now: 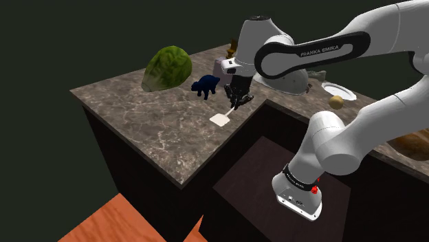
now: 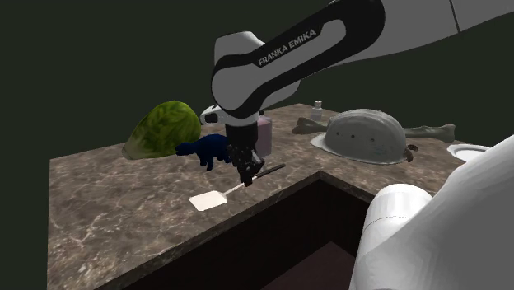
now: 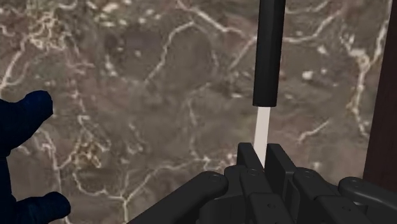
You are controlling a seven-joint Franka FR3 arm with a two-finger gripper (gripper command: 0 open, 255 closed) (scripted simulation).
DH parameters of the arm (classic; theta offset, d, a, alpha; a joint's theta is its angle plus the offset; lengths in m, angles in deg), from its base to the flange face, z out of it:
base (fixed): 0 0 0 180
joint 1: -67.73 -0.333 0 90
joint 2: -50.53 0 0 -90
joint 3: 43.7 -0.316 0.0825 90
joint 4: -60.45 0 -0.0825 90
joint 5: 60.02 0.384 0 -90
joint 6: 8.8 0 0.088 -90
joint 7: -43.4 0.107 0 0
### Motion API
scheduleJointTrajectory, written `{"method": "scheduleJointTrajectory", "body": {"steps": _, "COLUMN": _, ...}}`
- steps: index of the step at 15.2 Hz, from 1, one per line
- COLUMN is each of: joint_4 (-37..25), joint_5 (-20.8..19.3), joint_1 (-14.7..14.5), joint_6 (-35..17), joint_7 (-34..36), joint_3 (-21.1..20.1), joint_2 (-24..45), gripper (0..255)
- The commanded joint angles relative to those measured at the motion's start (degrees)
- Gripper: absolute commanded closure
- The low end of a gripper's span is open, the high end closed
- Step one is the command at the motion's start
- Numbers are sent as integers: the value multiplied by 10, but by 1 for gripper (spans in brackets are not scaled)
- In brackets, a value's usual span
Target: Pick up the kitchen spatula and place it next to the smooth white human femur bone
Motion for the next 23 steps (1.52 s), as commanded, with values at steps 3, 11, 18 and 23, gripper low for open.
{"method": "scheduleJointTrajectory", "body": {"steps": 3, "joint_4": -21, "joint_5": 4, "joint_1": -1, "joint_6": 30, "joint_7": -2, "joint_3": -5, "joint_2": -10, "gripper": 255}}
{"method": "scheduleJointTrajectory", "body": {"steps": 11, "joint_4": -73, "joint_5": 12, "joint_1": -4, "joint_6": 96, "joint_7": -7, "joint_3": -14, "joint_2": -23, "gripper": 255}}
{"method": "scheduleJointTrajectory", "body": {"steps": 18, "joint_4": -124, "joint_5": 19, "joint_1": -6, "joint_6": 150, "joint_7": -11, "joint_3": -22, "joint_2": -27, "gripper": 255}}
{"method": "scheduleJointTrajectory", "body": {"steps": 23, "joint_4": -163, "joint_5": 24, "joint_1": -8, "joint_6": 188, "joint_7": -14, "joint_3": -27, "joint_2": -26, "gripper": 255}}
